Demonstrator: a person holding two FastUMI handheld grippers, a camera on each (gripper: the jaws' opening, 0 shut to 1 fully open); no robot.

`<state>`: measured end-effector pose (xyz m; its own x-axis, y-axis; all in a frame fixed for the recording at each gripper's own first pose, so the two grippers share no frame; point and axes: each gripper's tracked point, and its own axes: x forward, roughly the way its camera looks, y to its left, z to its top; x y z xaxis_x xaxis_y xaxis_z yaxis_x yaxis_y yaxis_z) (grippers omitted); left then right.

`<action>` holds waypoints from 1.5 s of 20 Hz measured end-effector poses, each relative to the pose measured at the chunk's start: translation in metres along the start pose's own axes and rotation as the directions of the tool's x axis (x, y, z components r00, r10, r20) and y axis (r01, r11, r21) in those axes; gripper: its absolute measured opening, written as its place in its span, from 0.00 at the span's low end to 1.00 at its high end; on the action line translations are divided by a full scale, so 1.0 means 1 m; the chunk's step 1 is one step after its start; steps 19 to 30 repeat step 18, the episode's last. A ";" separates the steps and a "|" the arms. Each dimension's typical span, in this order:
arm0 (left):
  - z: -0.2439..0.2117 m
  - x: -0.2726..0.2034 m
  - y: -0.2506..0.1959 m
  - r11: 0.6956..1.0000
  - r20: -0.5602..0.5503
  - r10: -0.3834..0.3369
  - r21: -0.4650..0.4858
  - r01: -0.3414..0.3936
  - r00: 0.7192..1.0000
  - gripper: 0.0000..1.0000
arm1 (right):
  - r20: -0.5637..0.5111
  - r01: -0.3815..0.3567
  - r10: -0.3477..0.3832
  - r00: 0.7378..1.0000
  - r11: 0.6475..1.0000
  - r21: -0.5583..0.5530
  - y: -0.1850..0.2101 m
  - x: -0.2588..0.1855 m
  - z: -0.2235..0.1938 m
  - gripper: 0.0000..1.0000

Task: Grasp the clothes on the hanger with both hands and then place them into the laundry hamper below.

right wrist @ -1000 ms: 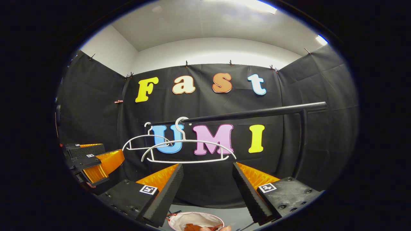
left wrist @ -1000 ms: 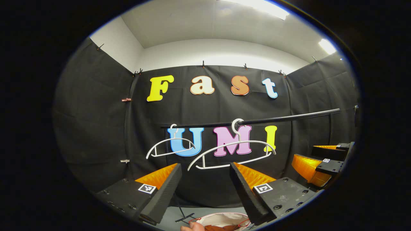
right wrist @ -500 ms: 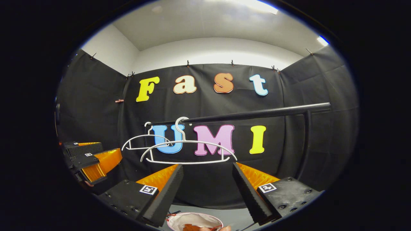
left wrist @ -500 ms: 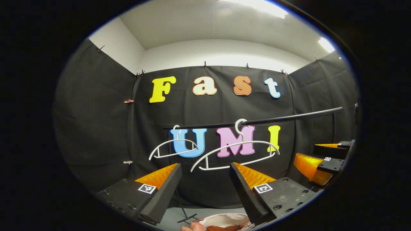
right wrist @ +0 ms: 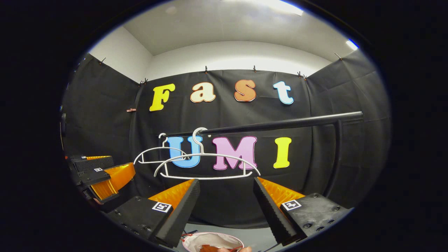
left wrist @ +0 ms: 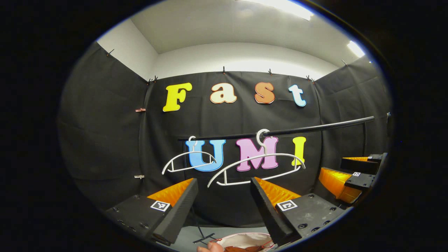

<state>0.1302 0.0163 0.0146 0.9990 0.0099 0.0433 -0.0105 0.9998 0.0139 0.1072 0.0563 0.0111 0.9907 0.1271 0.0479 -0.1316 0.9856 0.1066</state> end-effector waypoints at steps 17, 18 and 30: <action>-0.002 -0.004 -0.013 0.999 -0.019 -0.035 0.012 0.036 0.999 0.95 | 0.002 0.032 -0.032 0.999 0.999 -0.024 -0.018 -0.001 0.000 0.98; -0.005 -0.006 -0.016 0.999 -0.029 -0.044 0.007 0.044 0.999 0.95 | 0.007 0.032 -0.032 0.999 0.999 -0.026 -0.018 -0.001 0.000 0.98; -0.005 -0.006 -0.016 0.999 -0.029 -0.044 0.007 0.044 0.999 0.95 | 0.007 0.032 -0.032 0.999 0.999 -0.026 -0.018 -0.001 0.000 0.98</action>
